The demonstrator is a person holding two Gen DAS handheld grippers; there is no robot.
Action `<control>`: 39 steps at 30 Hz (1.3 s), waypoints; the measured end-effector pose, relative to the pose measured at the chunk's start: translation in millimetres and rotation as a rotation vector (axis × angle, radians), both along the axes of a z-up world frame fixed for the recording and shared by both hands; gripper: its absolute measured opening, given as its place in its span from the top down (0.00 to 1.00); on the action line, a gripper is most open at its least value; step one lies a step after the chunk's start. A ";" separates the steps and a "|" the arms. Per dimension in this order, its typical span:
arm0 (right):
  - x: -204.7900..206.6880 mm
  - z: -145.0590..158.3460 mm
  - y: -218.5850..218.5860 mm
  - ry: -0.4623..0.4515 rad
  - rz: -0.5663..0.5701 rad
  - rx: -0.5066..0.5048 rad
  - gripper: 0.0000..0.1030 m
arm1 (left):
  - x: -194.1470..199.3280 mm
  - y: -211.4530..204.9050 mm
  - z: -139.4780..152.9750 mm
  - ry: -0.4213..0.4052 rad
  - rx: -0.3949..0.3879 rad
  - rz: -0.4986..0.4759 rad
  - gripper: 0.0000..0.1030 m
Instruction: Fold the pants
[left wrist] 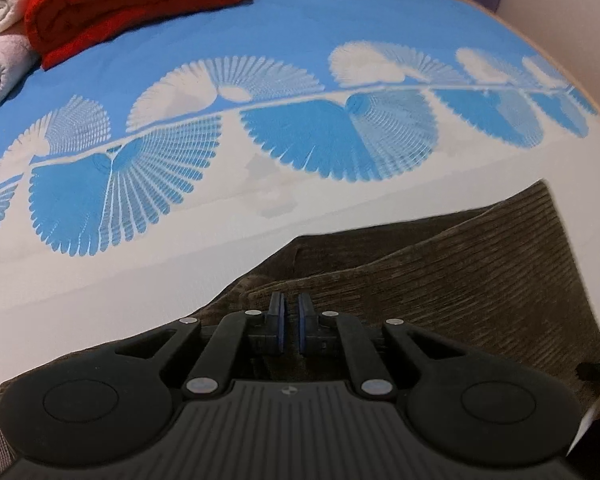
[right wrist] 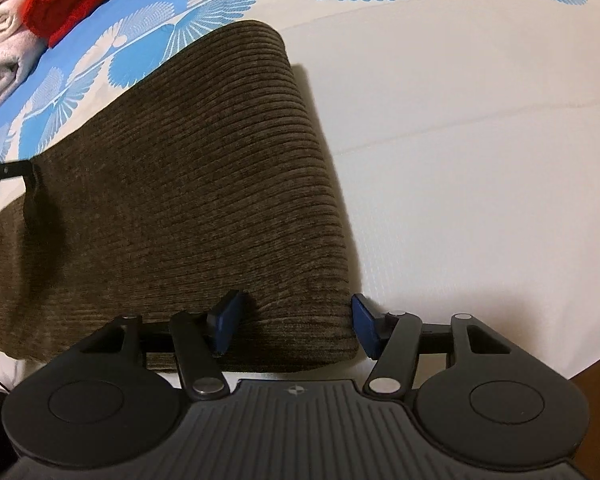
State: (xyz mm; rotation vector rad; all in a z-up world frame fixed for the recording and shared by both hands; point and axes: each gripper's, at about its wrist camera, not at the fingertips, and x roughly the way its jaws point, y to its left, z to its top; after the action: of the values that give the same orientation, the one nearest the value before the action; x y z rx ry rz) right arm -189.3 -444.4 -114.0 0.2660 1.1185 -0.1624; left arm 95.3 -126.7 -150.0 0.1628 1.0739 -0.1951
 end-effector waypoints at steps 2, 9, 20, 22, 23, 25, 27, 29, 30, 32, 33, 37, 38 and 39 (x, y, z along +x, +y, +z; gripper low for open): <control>0.4 -0.1 2.6 -0.003 0.012 -0.018 0.48 | 1.1 -1.9 -5.9 0.006 0.021 -0.006 0.94; -2.5 11.5 8.7 -0.041 0.056 -0.048 0.68 | -1.3 -7.7 -0.4 -0.003 0.042 -0.017 0.91; -6.9 13.9 2.9 -0.048 0.039 -0.048 0.57 | -77.7 -5.1 20.7 0.100 0.012 -0.366 0.69; -6.8 14.5 2.4 -0.045 0.029 -0.047 0.53 | -93.4 -2.0 15.7 0.124 0.011 -0.432 0.73; -7.0 14.2 2.2 -0.039 0.018 -0.047 0.52 | -103.1 -2.2 11.9 0.150 0.001 -0.482 0.75; -6.9 13.9 2.8 -0.030 -0.005 -0.052 0.48 | -120.8 -6.2 -2.2 0.189 0.031 -0.568 0.75; -6.6 12.8 3.5 -0.020 -0.029 -0.046 0.47 | -133.4 -11.1 -25.5 0.220 0.137 -0.598 0.73; -5.3 11.0 5.8 -0.011 -0.042 -0.030 0.47 | -136.6 -13.7 -28.0 0.194 0.155 -0.583 0.73; -4.3 10.1 8.2 -0.008 -0.044 -0.028 0.47 | -134.6 -13.4 -24.3 0.183 0.148 -0.553 0.72; -3.6 9.6 13.5 -0.008 -0.044 -0.061 0.47 | -132.1 -10.5 -13.5 0.144 0.135 -0.498 0.70; -3.7 9.8 16.3 -0.010 -0.044 -0.076 0.48 | -132.9 -8.2 -6.6 0.115 0.122 -0.486 0.67; -5.7 13.6 20.3 -0.044 -0.064 -0.101 0.66 | -128.3 4.6 19.9 0.024 0.033 -0.414 0.53; -6.9 15.5 20.2 -0.058 -0.071 -0.096 0.68 | -125.9 7.0 25.1 0.011 0.008 -0.395 0.50; -8.0 18.5 21.0 -0.076 -0.079 -0.093 0.71 | -123.1 9.1 30.9 -0.007 -0.012 -0.371 0.47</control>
State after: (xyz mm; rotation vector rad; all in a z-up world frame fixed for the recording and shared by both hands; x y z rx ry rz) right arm -197.4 -423.4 -95.5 0.2317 1.0230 -0.2716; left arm -27.8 -117.6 -119.1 0.3519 1.0290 -0.5344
